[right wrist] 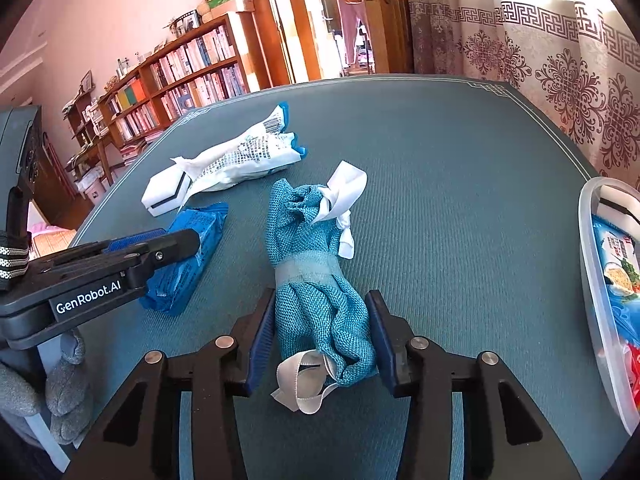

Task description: Organize objects

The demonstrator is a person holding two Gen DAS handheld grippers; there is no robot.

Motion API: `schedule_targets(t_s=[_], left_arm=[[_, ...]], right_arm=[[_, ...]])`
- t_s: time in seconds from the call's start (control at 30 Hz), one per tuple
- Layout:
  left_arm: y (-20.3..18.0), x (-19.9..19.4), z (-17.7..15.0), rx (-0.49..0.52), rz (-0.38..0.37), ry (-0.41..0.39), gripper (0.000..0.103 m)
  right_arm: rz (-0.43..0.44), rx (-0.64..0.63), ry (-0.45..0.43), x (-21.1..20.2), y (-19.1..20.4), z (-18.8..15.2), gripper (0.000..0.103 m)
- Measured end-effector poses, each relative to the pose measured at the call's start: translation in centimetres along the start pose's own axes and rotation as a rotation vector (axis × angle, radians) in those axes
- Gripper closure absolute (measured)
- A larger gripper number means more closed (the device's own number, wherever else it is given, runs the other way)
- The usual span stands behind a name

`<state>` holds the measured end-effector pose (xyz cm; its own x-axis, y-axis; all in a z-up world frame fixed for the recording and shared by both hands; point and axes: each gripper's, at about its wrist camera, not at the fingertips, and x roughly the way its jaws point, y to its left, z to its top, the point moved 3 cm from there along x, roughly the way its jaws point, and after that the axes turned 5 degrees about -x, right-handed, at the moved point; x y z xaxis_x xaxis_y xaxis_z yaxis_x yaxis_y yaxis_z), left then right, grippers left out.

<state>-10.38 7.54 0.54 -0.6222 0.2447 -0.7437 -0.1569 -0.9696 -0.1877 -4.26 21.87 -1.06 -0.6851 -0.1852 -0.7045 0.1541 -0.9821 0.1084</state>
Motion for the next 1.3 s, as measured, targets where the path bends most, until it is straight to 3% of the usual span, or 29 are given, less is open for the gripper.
schedule_targets(t_s=[0.1, 0.33, 0.37, 0.47, 0.53, 0.8, 1.3], left_arm=[[0.0, 0.3, -0.1, -0.002, 0.009, 0.007, 0.042], [0.0, 1.2, -0.5, 0.007, 0.025, 0.029, 0.039], [-0.1, 1.2, -0.6, 0.014, 0.031, 0.024, 0.04], [-0.5, 1.2, -0.7, 0.037, 0.03, 0.022, 0.055], [-0.7, 1.1, -0.8, 0.047, 0.02, 0.023, 0.06], [-1.6, -0.4, -0.5, 0.071, -0.025, -0.021, 0.06], [-4.1, -0.9, -1.4, 0.116, -0.041, -0.006, 0.06]], right_arm=[[-0.001, 0.006, 0.0, -0.1, 0.0, -0.2, 0.057], [-0.002, 0.006, -0.001, -0.2, 0.0, -0.3, 0.057], [-0.002, 0.006, -0.001, -0.2, 0.0, -0.3, 0.057], [-0.002, 0.006, -0.001, -0.2, 0.0, -0.3, 0.057], [-0.001, 0.008, -0.001, -0.2, 0.0, -0.3, 0.057], [0.001, 0.03, -0.02, -1.2, -0.3, -0.6, 0.058], [-0.065, 0.11, -0.114, -6.7, -4.1, -0.8, 0.058]])
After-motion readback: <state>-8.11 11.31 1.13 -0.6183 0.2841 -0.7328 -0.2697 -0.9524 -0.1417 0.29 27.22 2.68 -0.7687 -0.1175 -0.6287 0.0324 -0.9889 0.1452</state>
